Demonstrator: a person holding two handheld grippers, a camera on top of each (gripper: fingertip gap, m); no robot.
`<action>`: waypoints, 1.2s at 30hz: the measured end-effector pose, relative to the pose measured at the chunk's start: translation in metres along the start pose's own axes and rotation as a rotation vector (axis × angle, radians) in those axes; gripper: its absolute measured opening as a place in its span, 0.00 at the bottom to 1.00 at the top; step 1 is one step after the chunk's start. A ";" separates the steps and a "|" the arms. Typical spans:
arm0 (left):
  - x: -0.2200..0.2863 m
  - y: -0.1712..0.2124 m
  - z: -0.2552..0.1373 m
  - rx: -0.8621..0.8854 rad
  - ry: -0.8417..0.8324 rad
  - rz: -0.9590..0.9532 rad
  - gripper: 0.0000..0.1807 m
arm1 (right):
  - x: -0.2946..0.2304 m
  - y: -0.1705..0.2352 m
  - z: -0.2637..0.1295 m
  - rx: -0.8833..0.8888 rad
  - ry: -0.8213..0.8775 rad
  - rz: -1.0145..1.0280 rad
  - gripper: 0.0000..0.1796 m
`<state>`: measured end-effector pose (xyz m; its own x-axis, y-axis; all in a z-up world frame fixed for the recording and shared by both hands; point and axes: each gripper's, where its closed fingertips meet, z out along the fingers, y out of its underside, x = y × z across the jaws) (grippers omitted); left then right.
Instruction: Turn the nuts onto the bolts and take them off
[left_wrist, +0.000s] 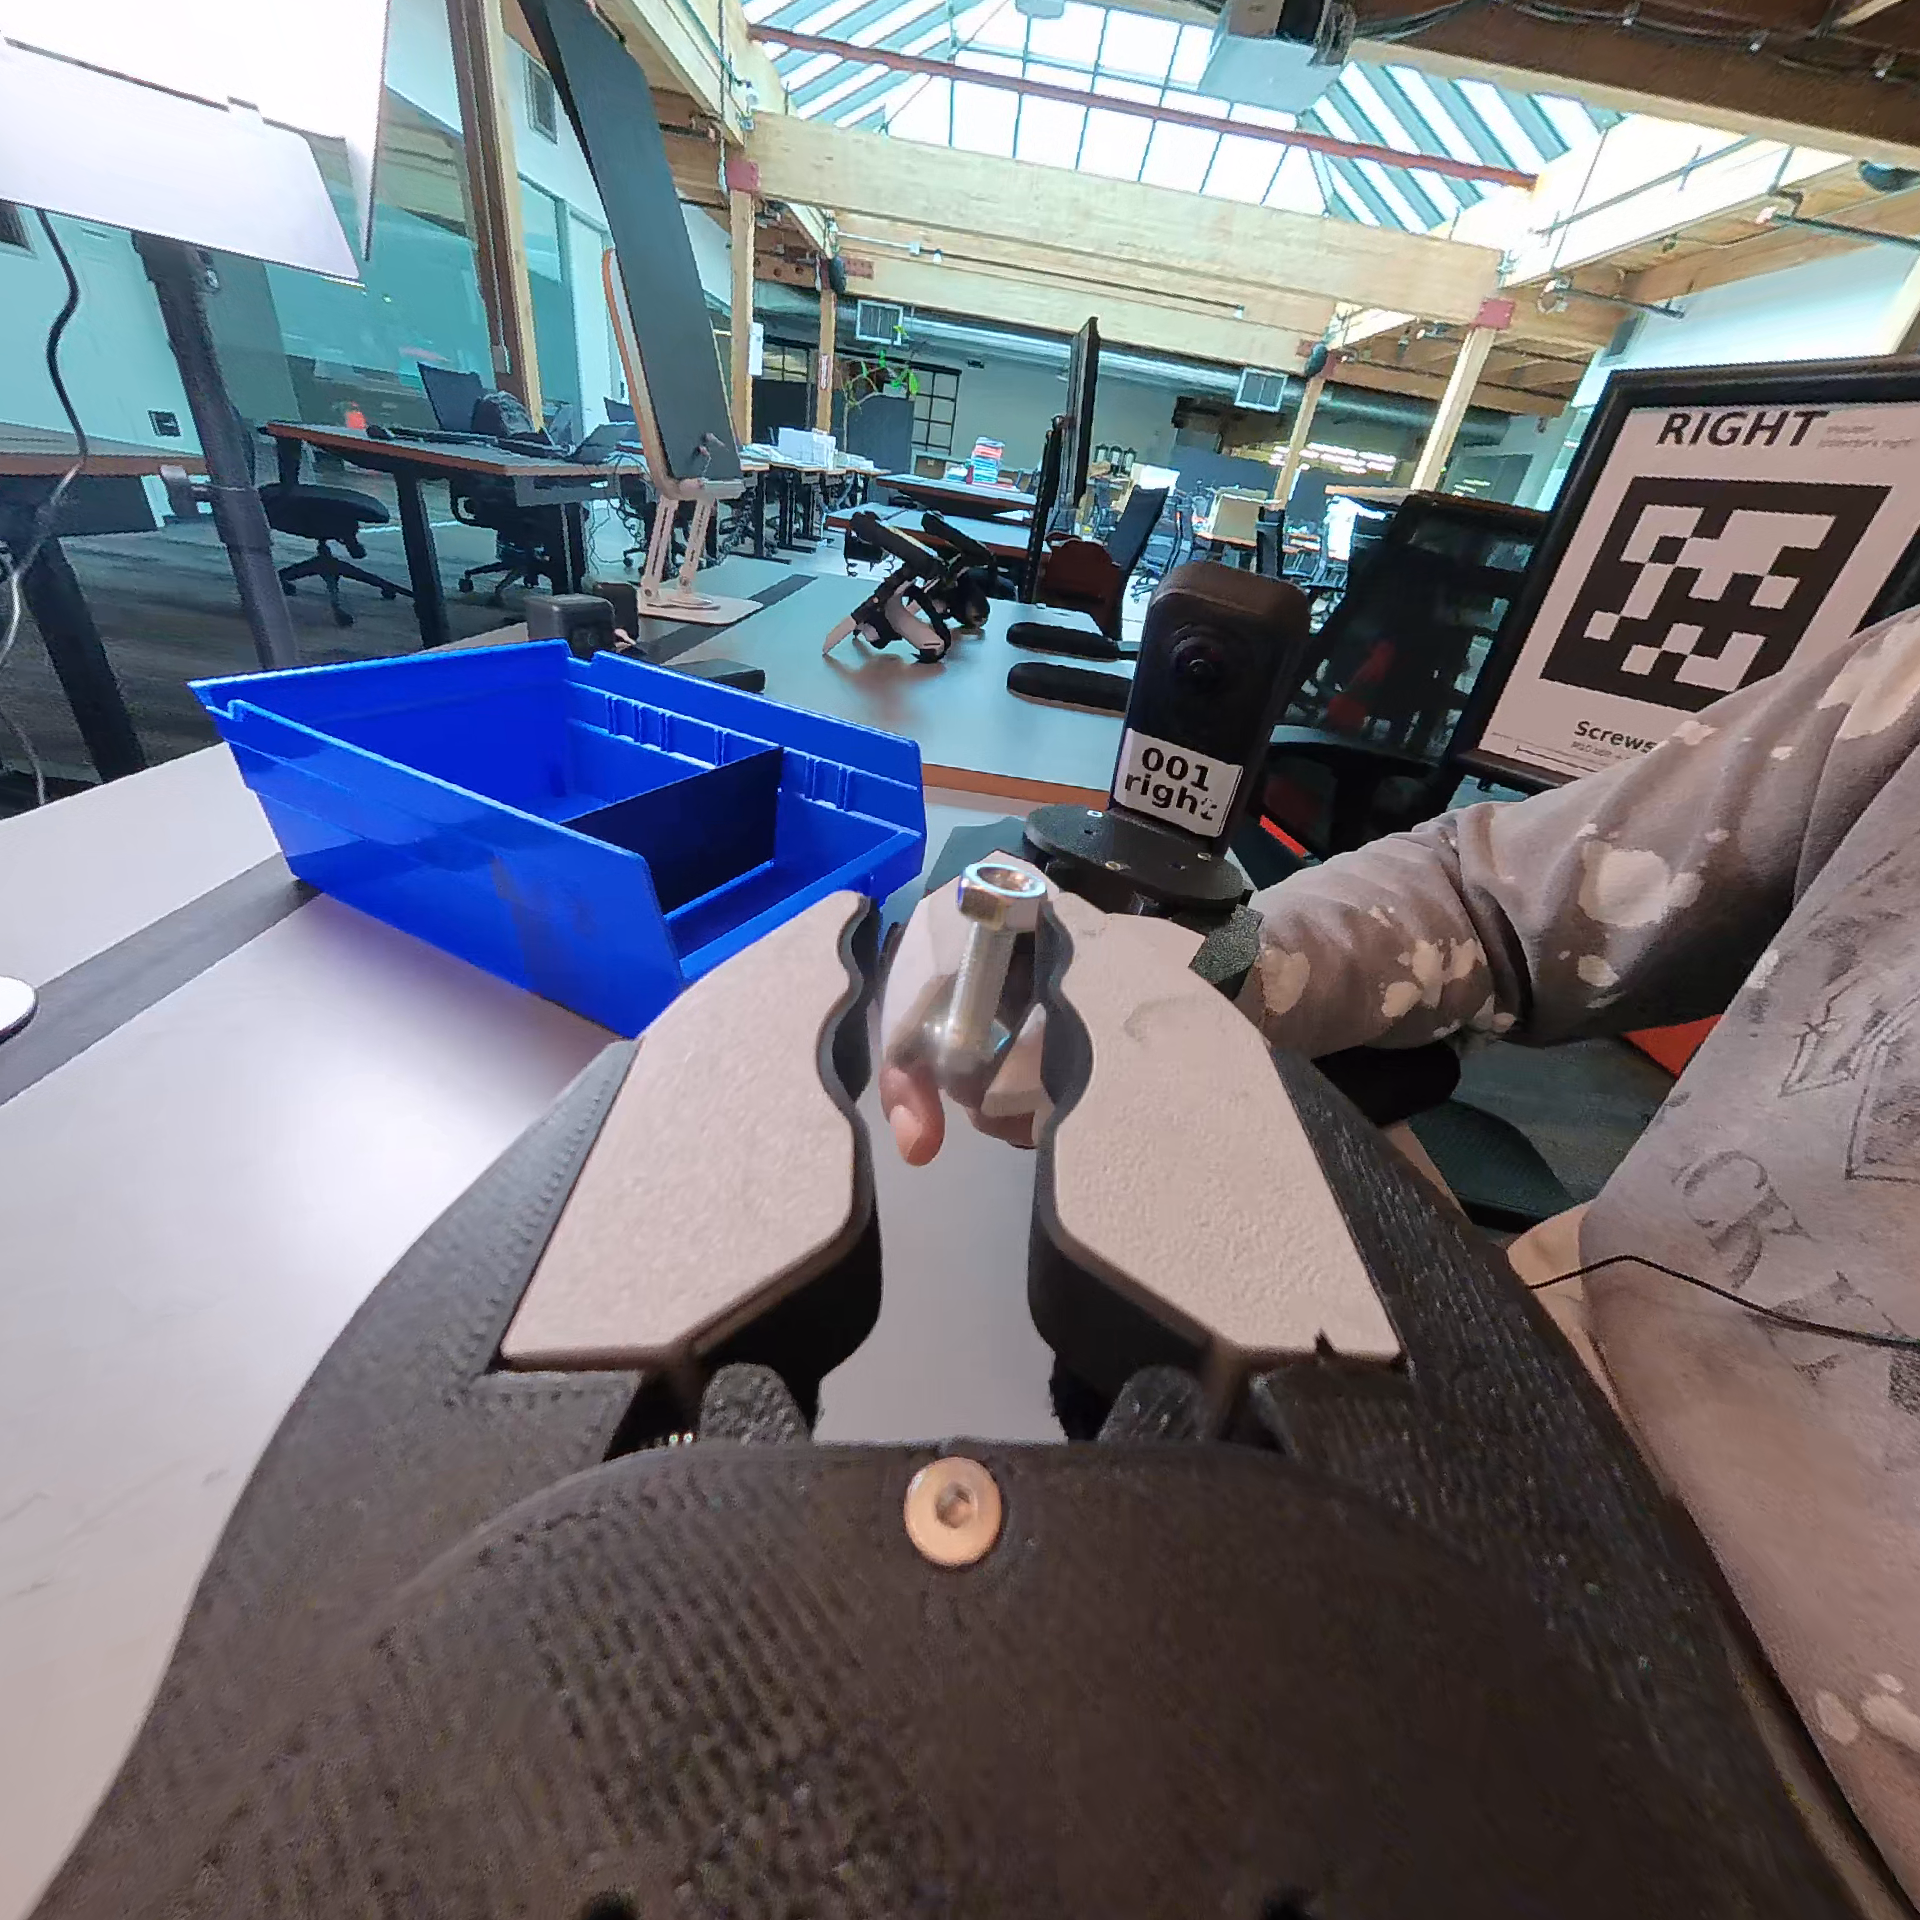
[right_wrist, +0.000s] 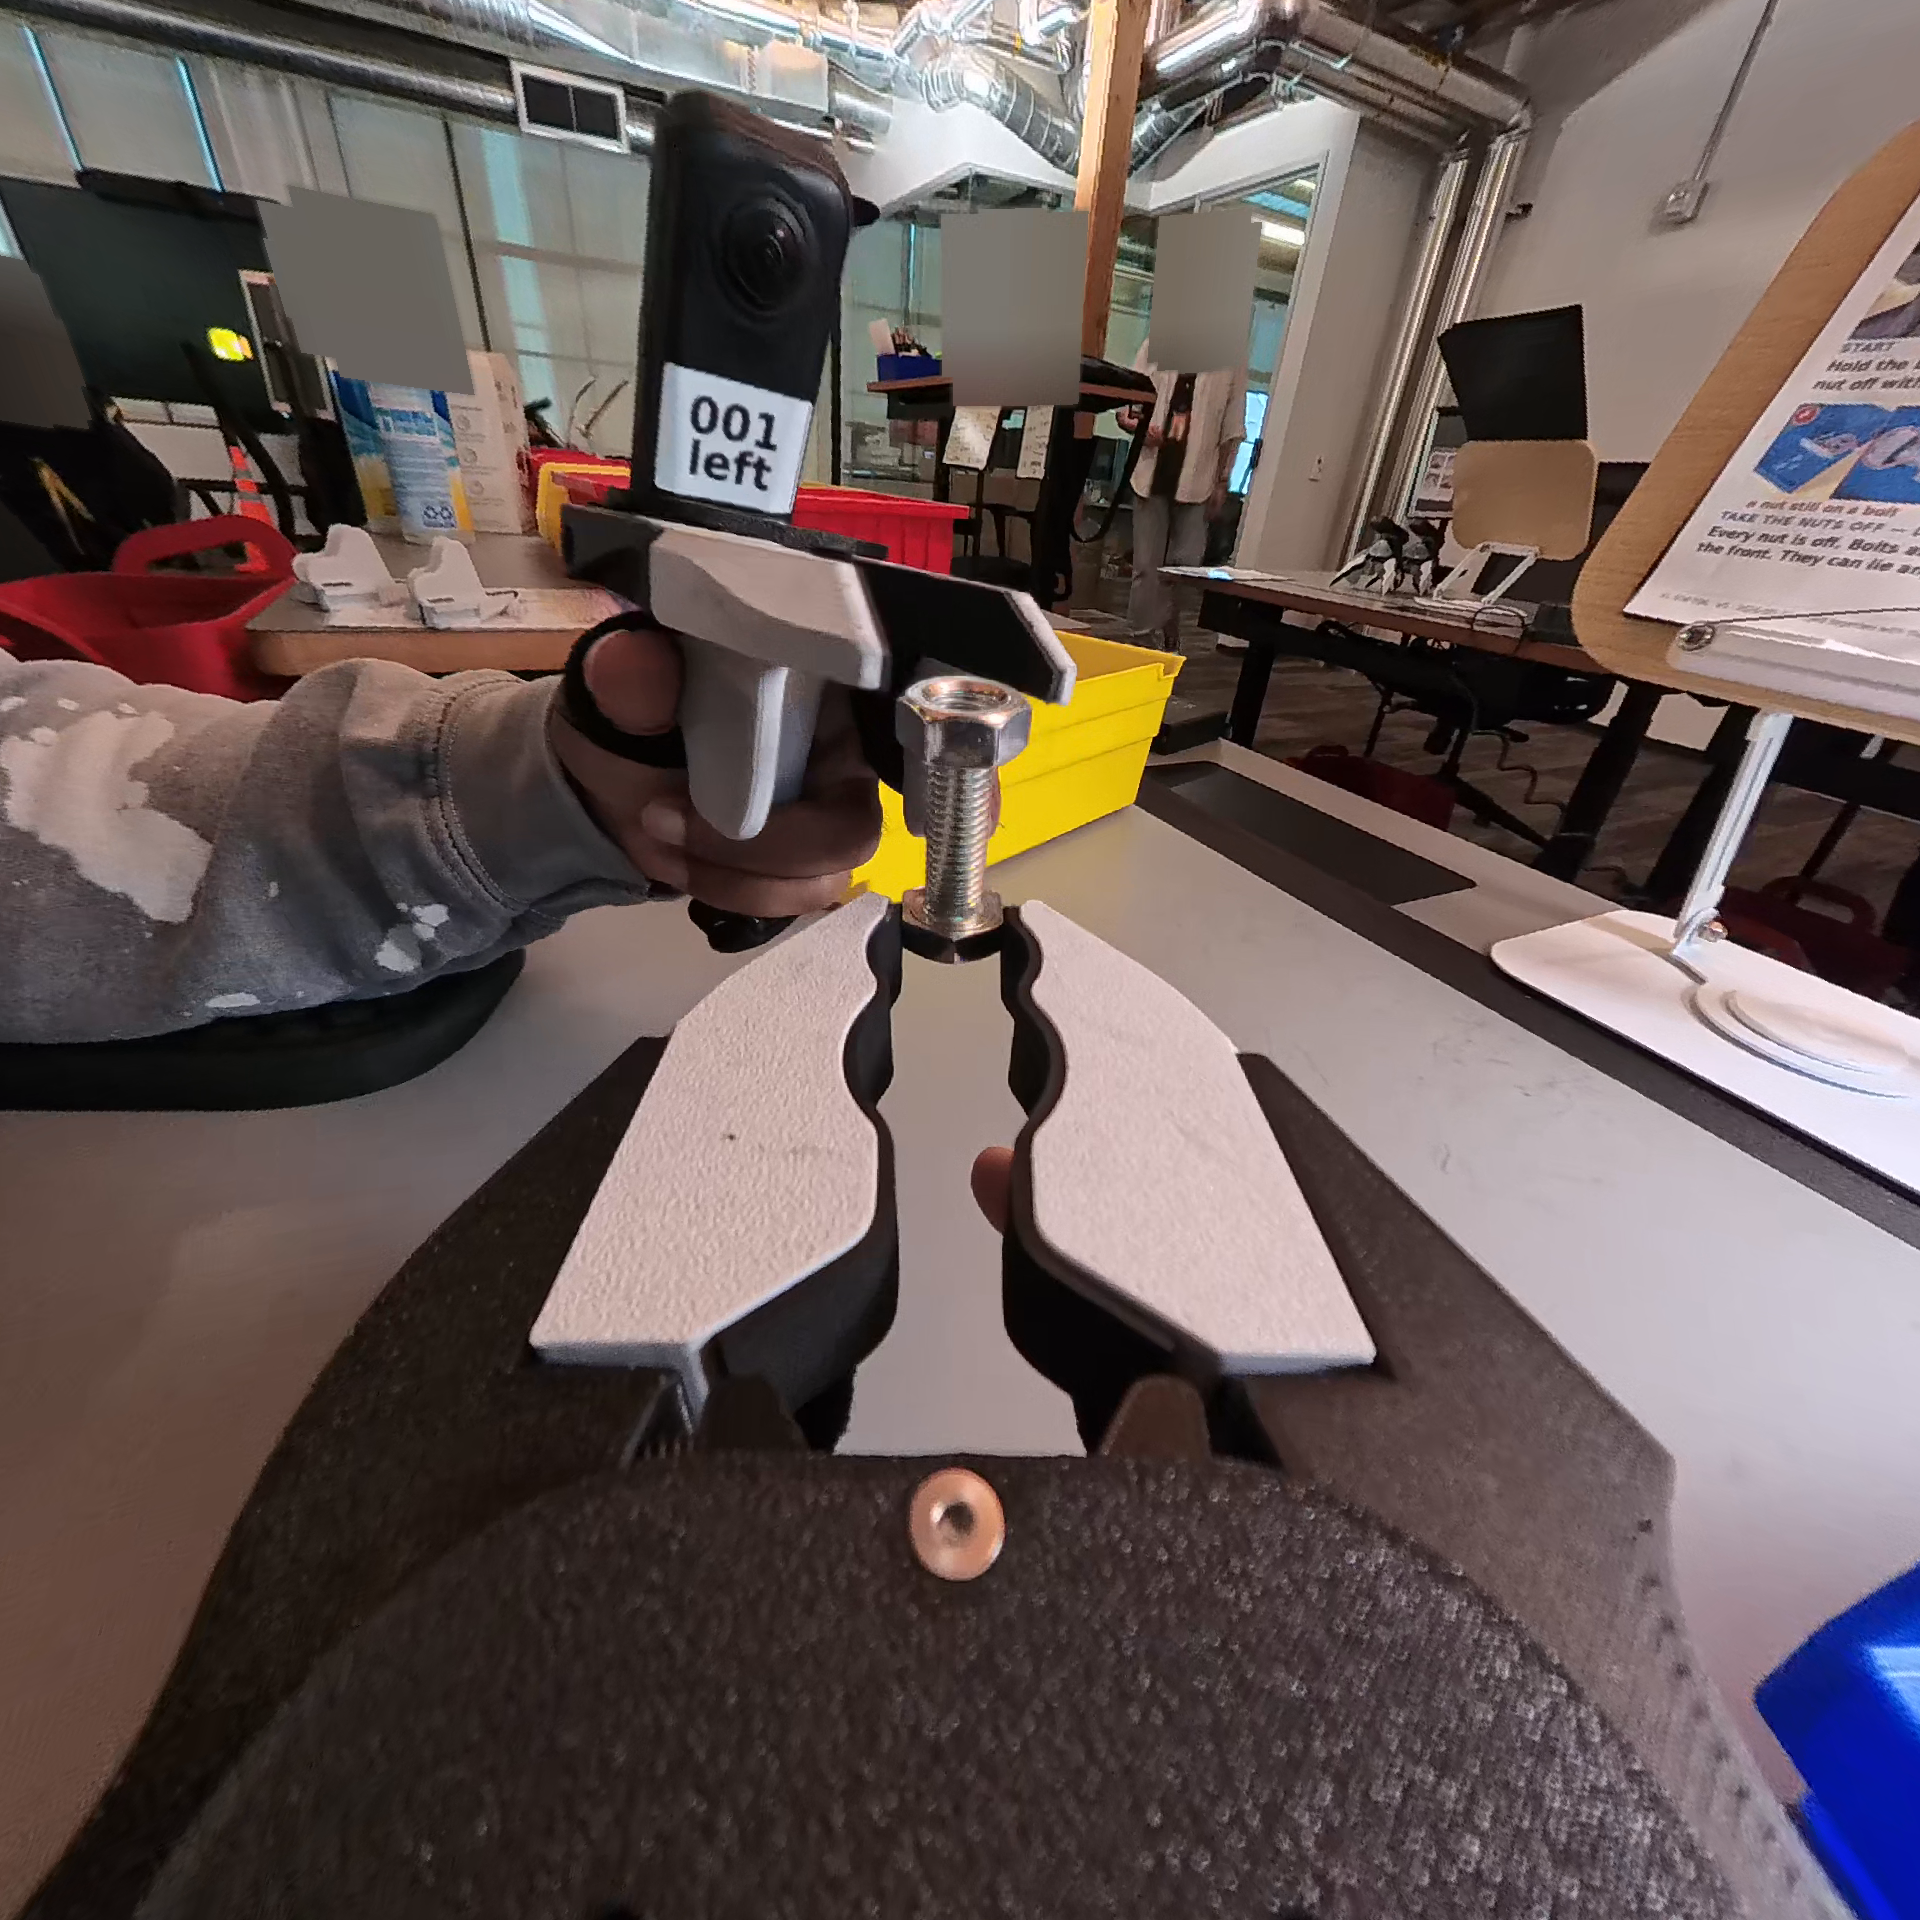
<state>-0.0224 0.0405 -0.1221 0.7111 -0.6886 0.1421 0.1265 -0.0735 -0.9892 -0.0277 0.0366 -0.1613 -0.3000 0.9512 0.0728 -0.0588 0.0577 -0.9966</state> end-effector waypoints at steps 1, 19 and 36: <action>0.001 0.002 0.003 -0.008 -0.002 0.006 0.17 | 0.000 0.001 0.001 -0.006 0.004 -0.003 0.10; -0.008 0.001 0.002 -0.003 -0.072 -0.004 0.15 | 0.002 -0.007 -0.003 0.033 -0.001 0.012 0.10; -0.015 -0.007 -0.006 0.040 -0.097 -0.033 0.14 | 0.002 -0.016 -0.007 0.082 -0.005 0.017 0.10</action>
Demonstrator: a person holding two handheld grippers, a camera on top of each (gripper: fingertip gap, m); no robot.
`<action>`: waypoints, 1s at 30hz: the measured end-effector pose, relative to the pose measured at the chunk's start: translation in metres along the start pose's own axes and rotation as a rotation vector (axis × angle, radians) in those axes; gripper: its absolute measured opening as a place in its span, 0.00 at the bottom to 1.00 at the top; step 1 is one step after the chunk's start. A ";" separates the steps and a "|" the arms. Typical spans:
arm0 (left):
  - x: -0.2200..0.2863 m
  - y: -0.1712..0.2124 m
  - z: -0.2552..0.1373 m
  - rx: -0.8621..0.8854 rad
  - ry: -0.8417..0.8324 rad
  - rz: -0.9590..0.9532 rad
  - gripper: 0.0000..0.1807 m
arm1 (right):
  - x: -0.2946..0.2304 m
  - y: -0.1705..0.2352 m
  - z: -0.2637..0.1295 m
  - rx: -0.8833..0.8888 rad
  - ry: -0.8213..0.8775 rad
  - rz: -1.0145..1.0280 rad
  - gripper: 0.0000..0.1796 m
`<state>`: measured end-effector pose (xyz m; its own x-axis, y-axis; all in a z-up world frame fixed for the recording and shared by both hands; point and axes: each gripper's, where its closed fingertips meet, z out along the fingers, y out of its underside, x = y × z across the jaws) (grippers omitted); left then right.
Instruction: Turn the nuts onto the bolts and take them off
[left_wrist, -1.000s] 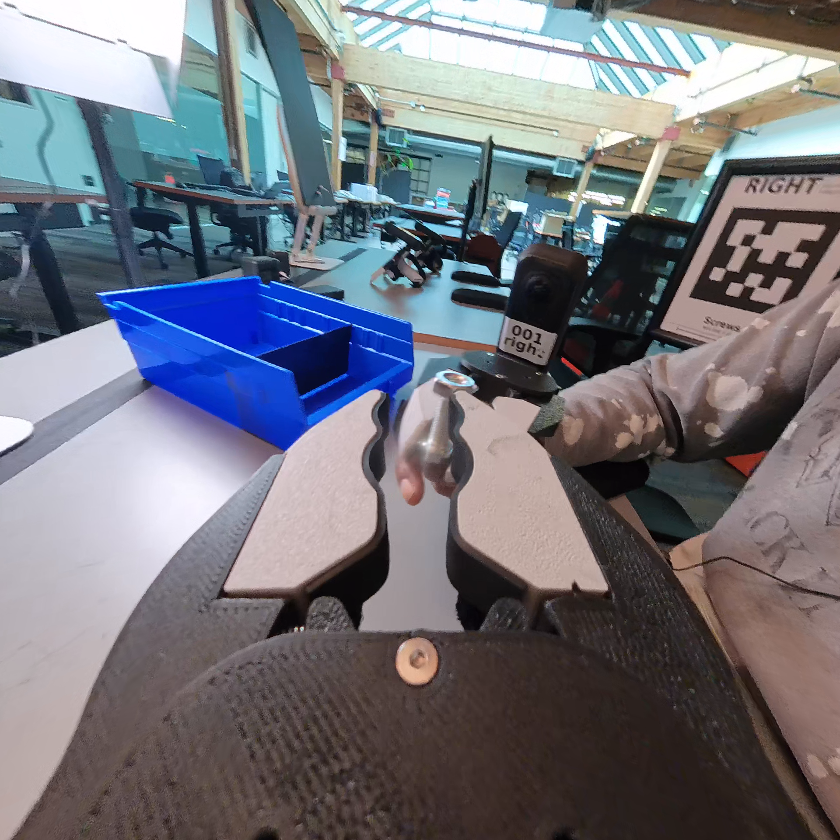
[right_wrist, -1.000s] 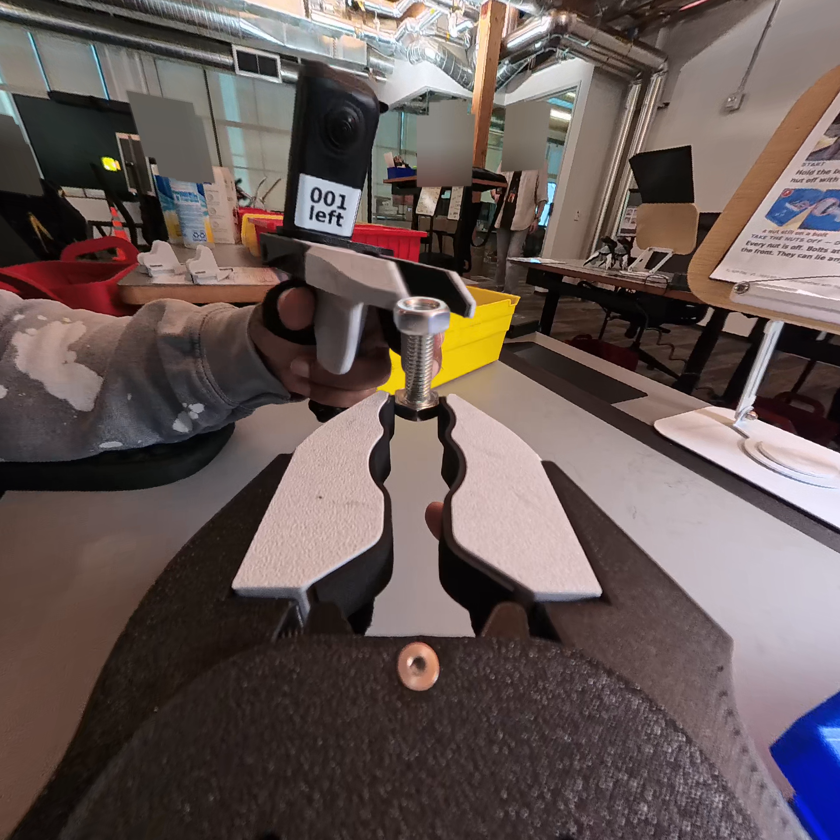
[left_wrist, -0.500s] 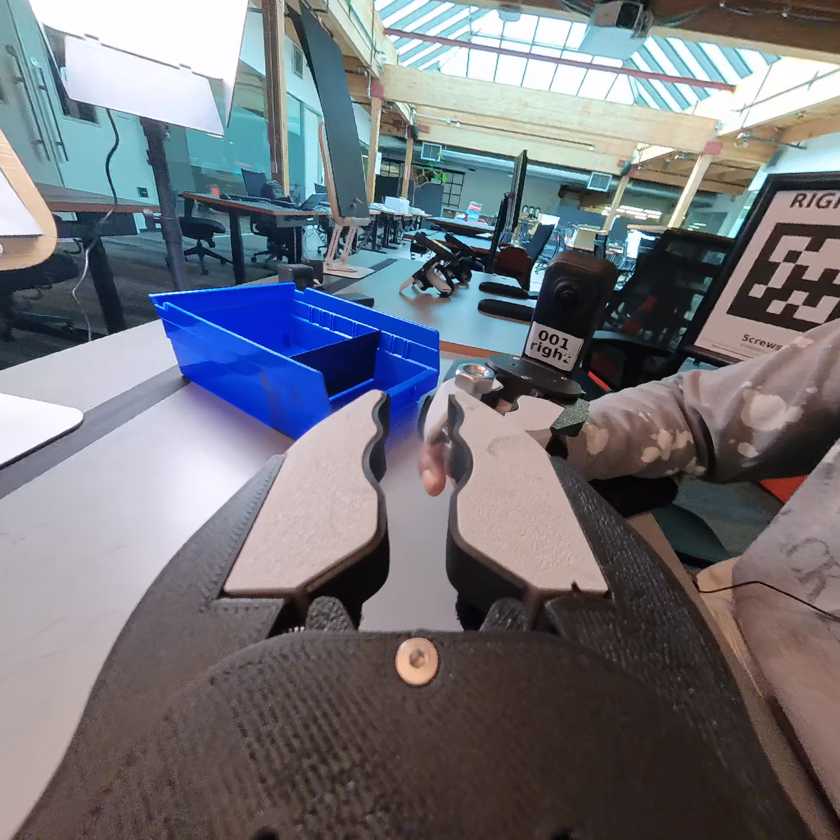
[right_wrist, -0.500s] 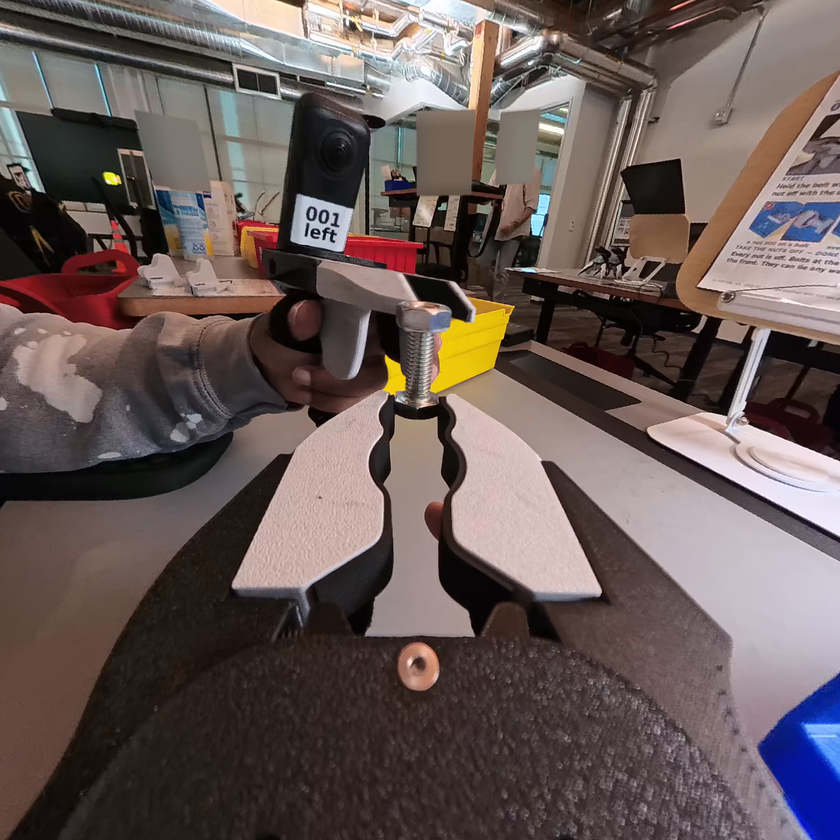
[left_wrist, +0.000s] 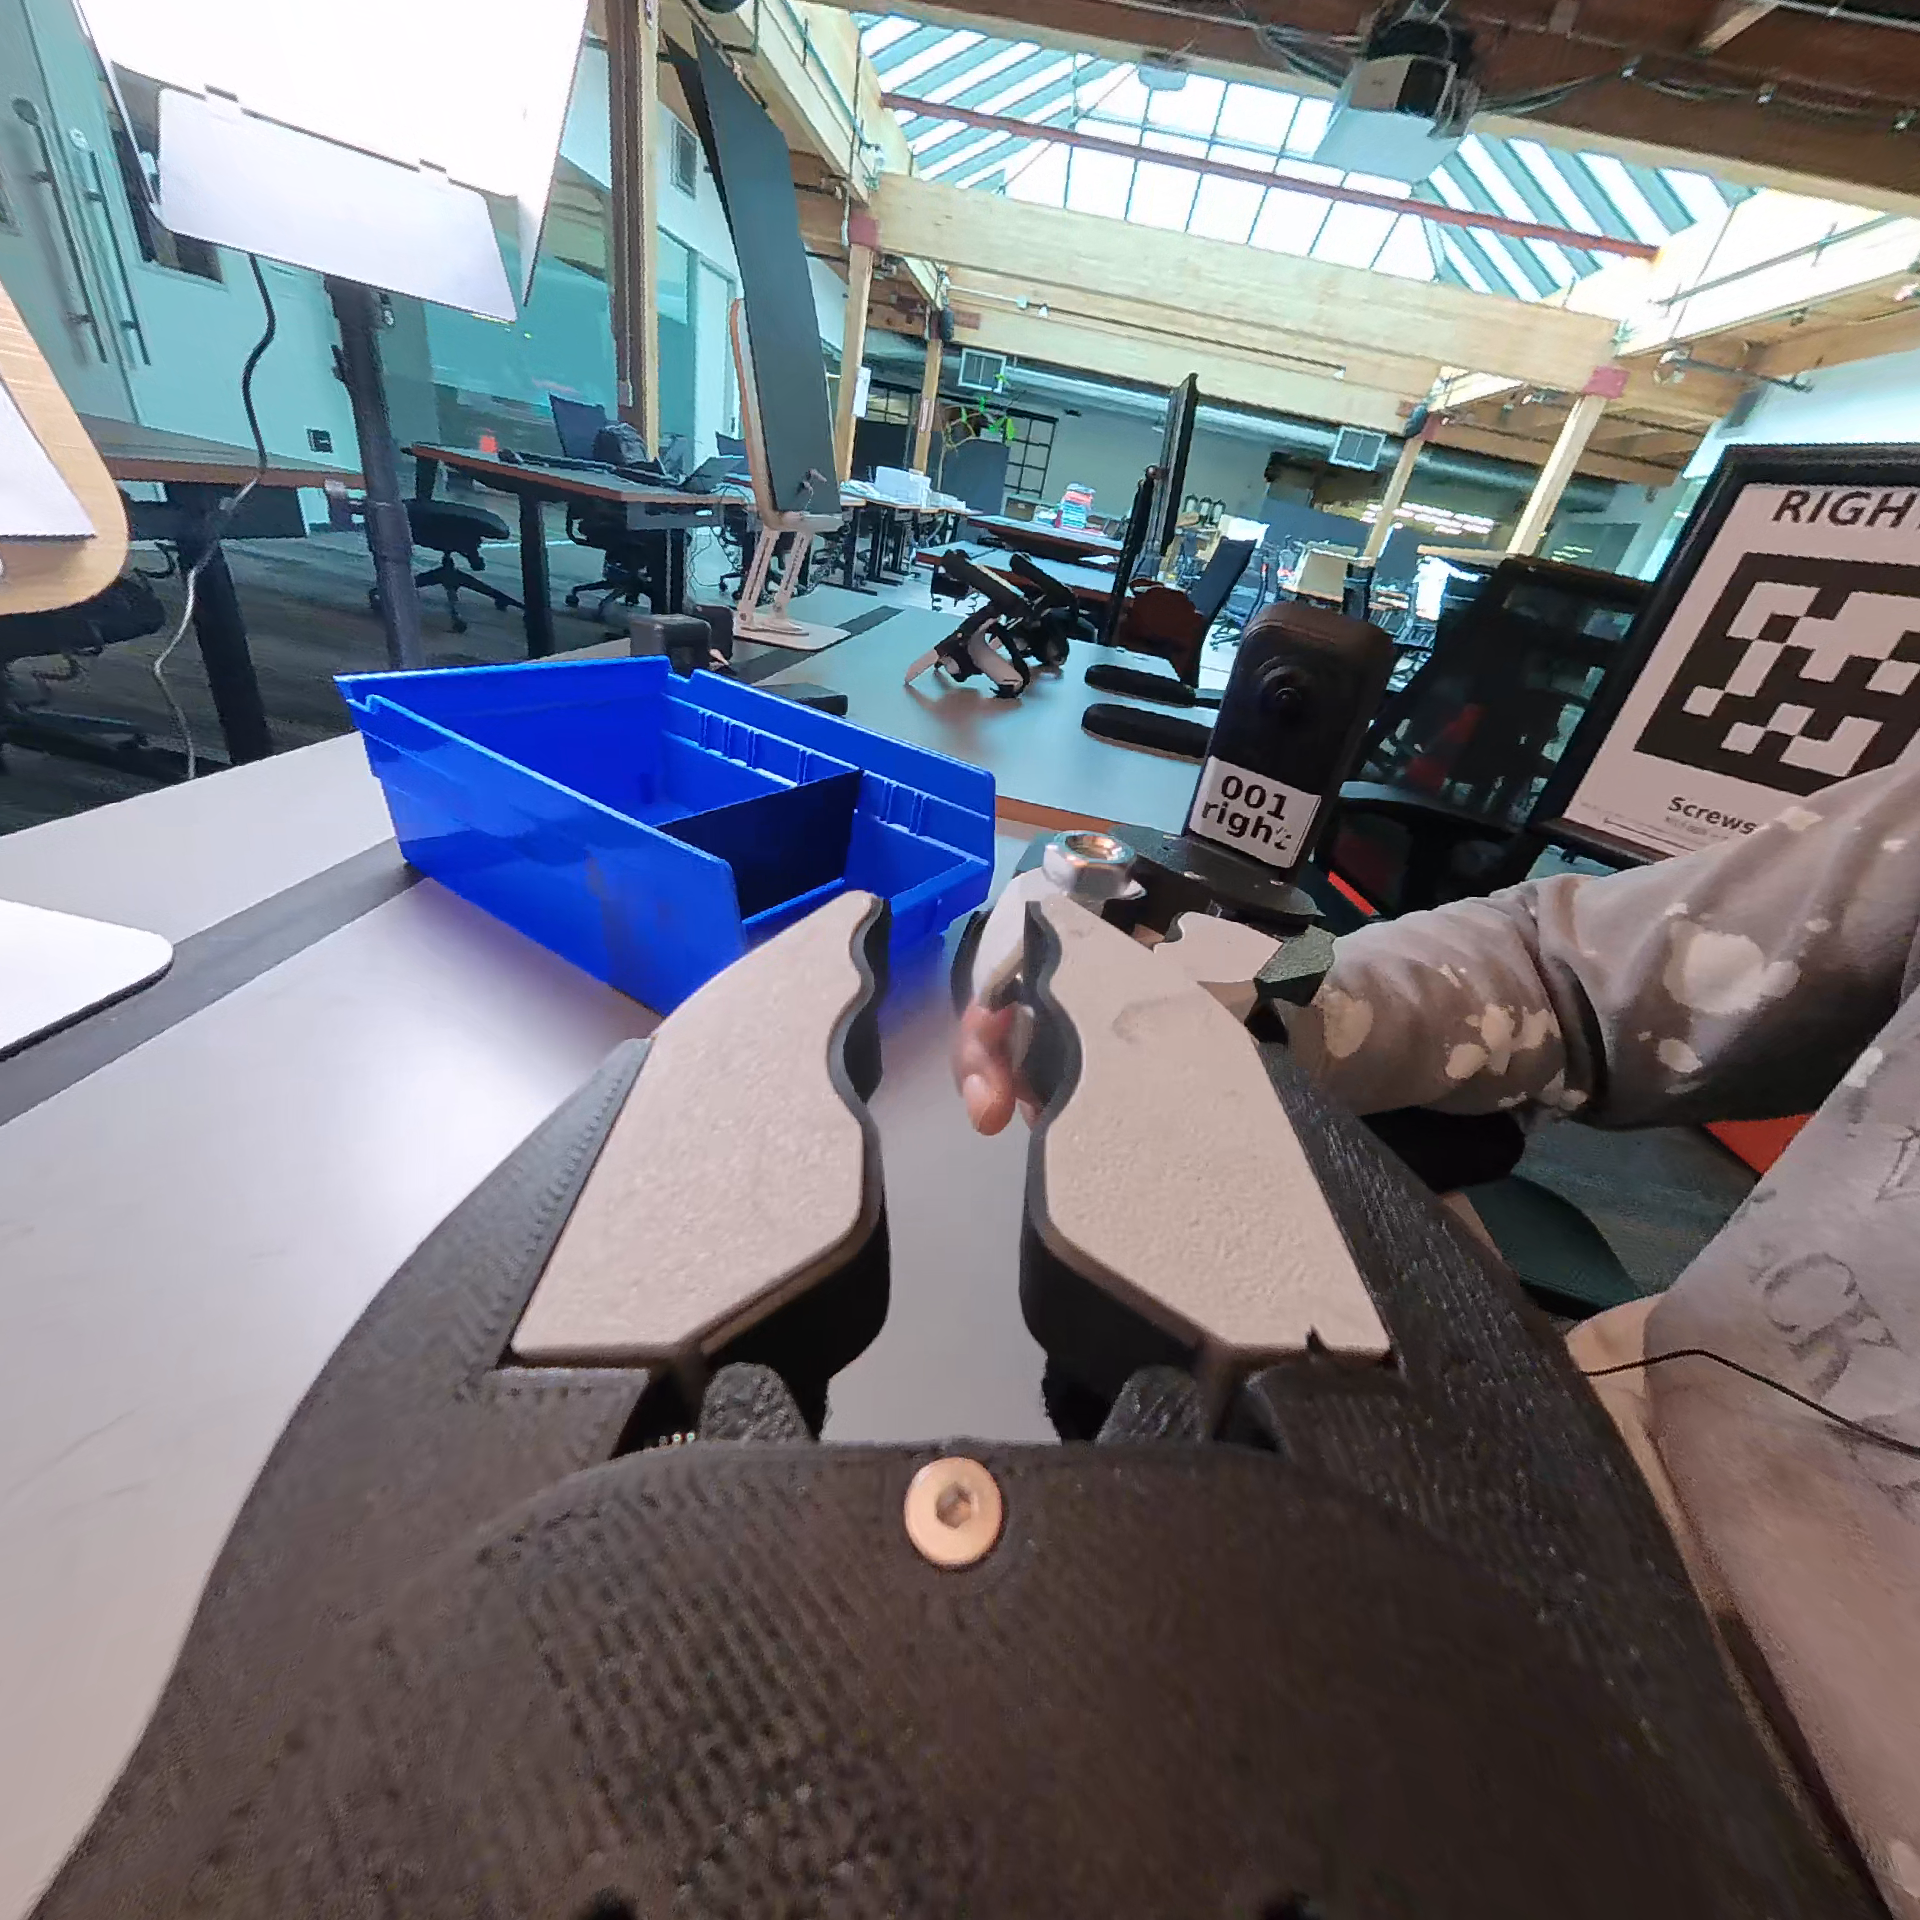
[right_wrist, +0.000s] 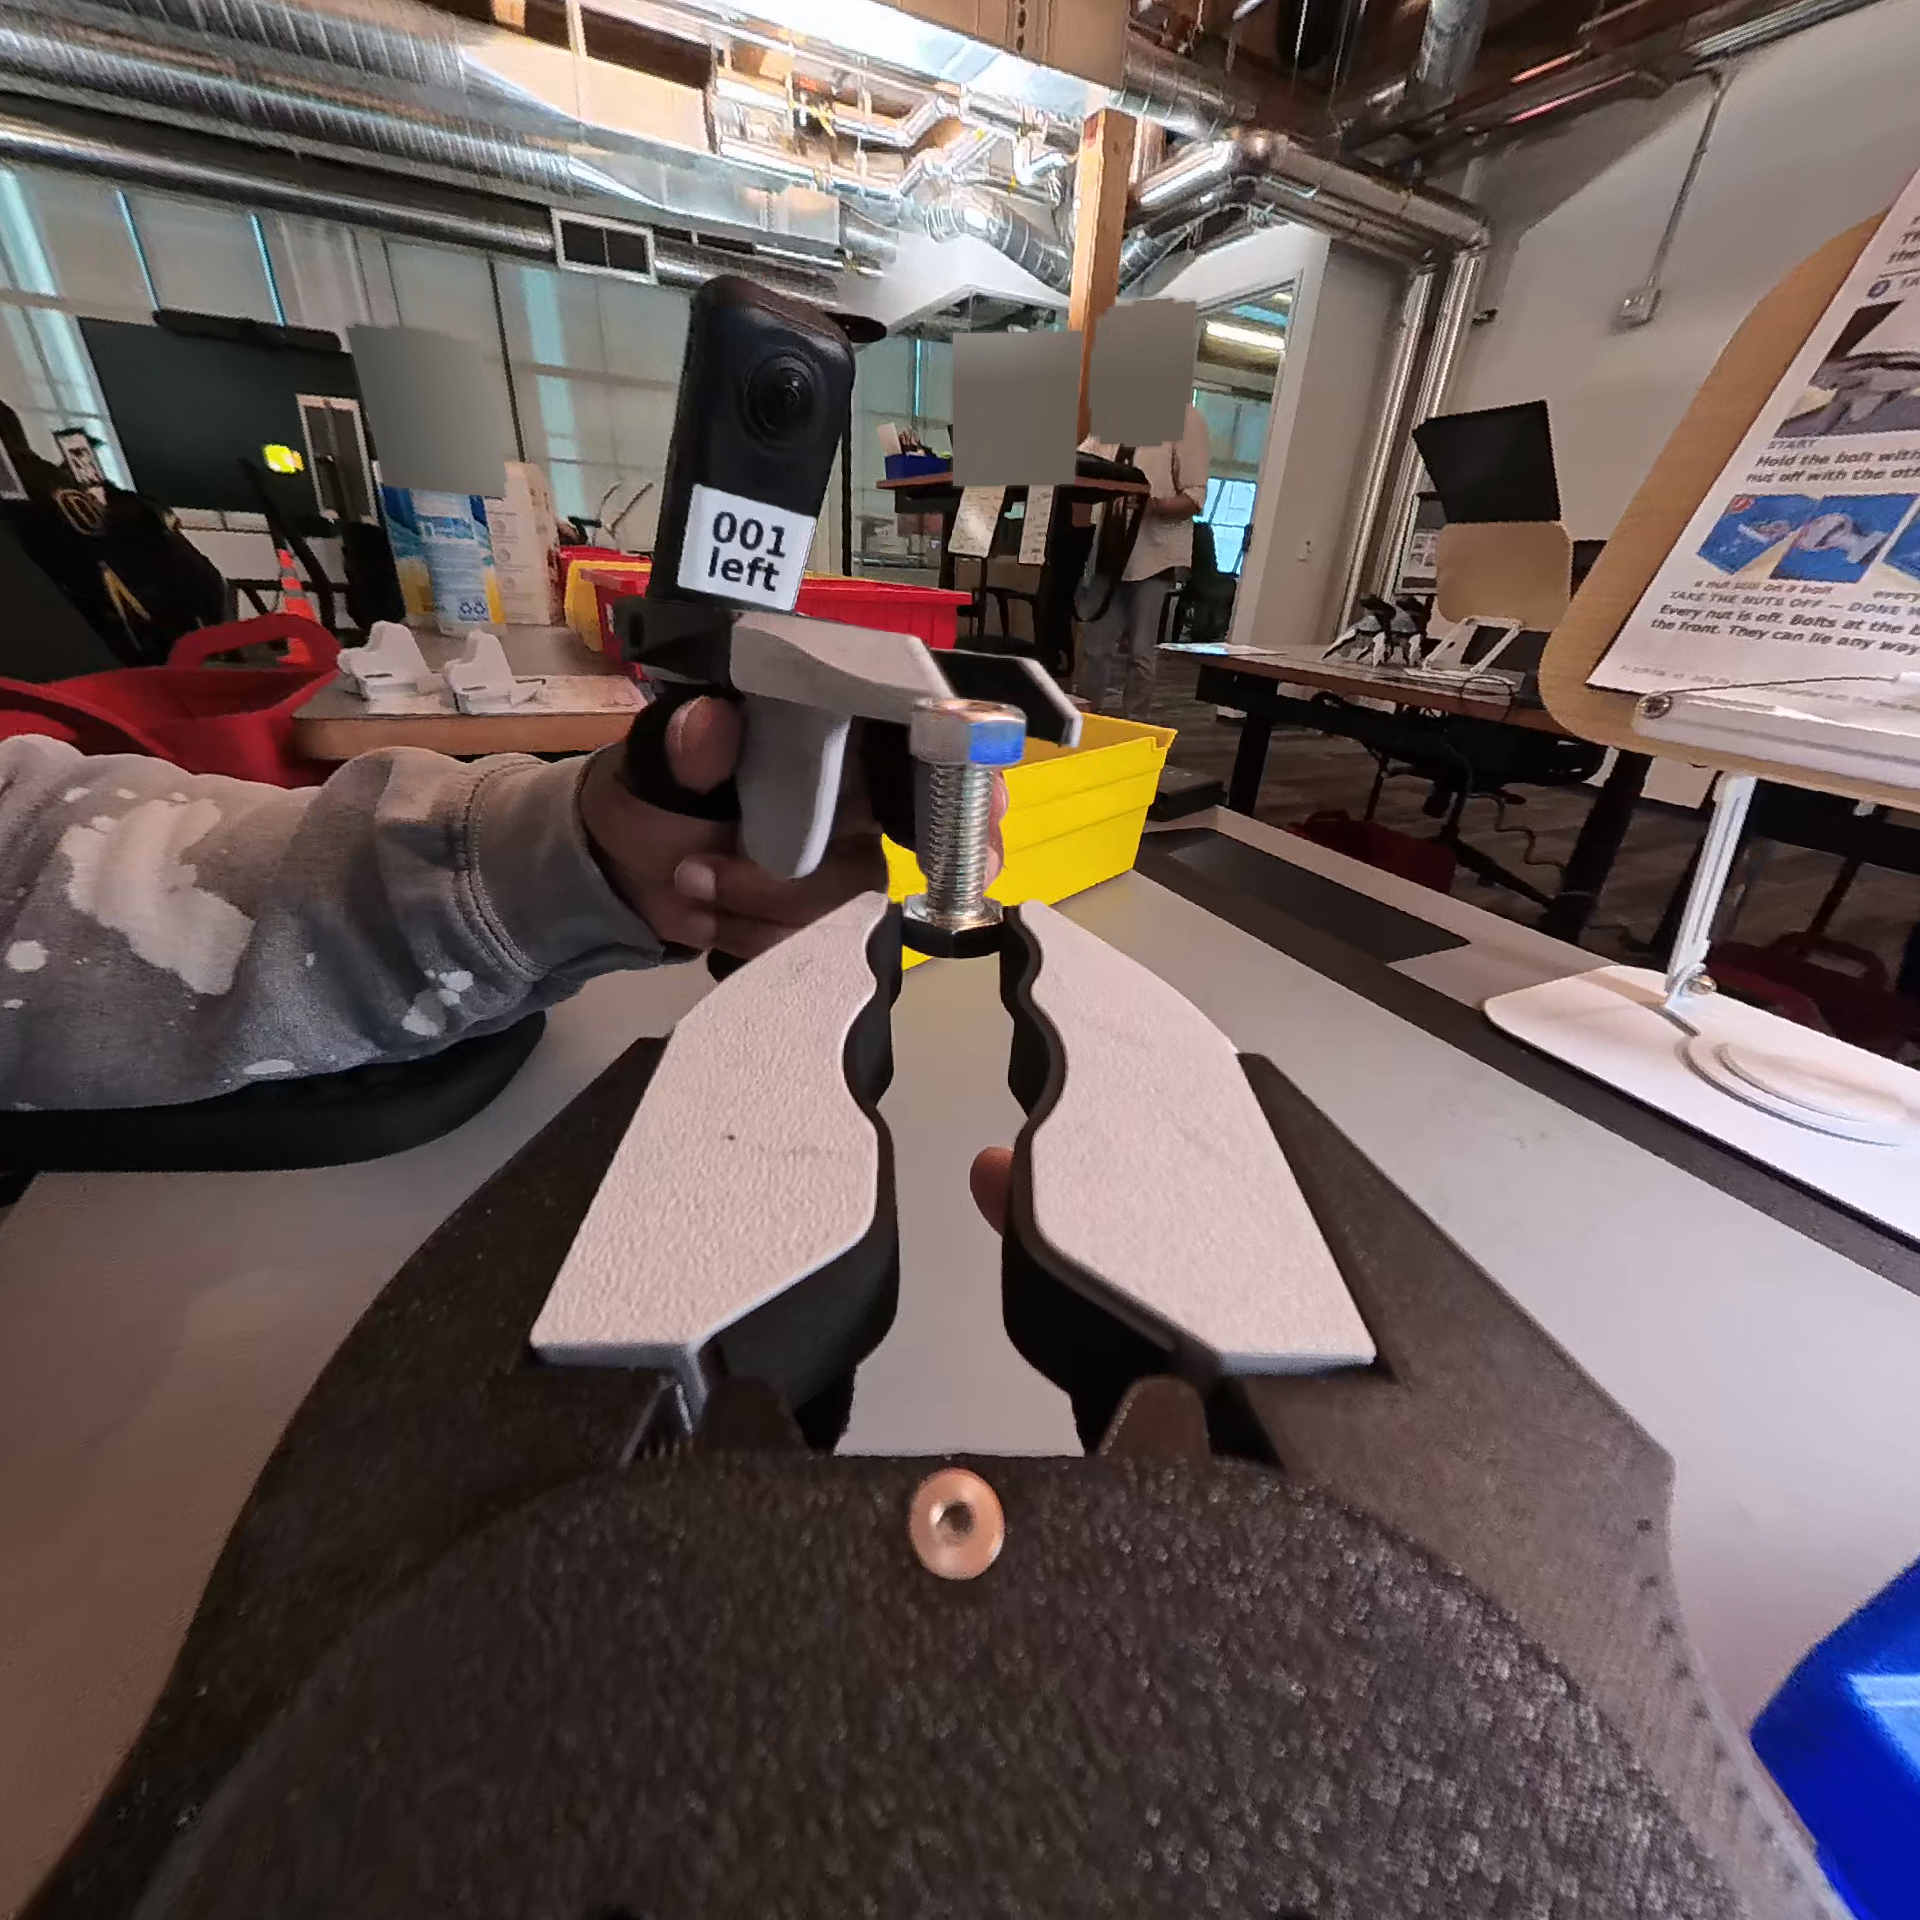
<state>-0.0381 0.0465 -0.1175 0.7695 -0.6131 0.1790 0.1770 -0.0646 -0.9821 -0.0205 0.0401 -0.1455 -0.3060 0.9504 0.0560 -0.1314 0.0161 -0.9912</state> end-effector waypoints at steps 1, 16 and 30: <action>0.002 -0.001 0.000 0.003 0.008 0.005 0.14 | 0.000 0.001 0.000 -0.002 0.002 0.002 0.10; 0.004 0.000 0.003 0.011 0.008 -0.018 0.14 | -0.001 -0.001 0.000 0.021 -0.009 0.019 0.10; 0.006 -0.004 0.004 0.023 -0.012 -0.015 0.14 | 0.001 -0.015 -0.005 0.073 -0.002 0.040 0.10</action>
<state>-0.0318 0.0459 -0.1123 0.7741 -0.6025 0.1942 0.2021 -0.0555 -0.9778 -0.0140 0.0427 -0.1312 -0.3141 0.9492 0.0165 -0.1872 -0.0449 -0.9813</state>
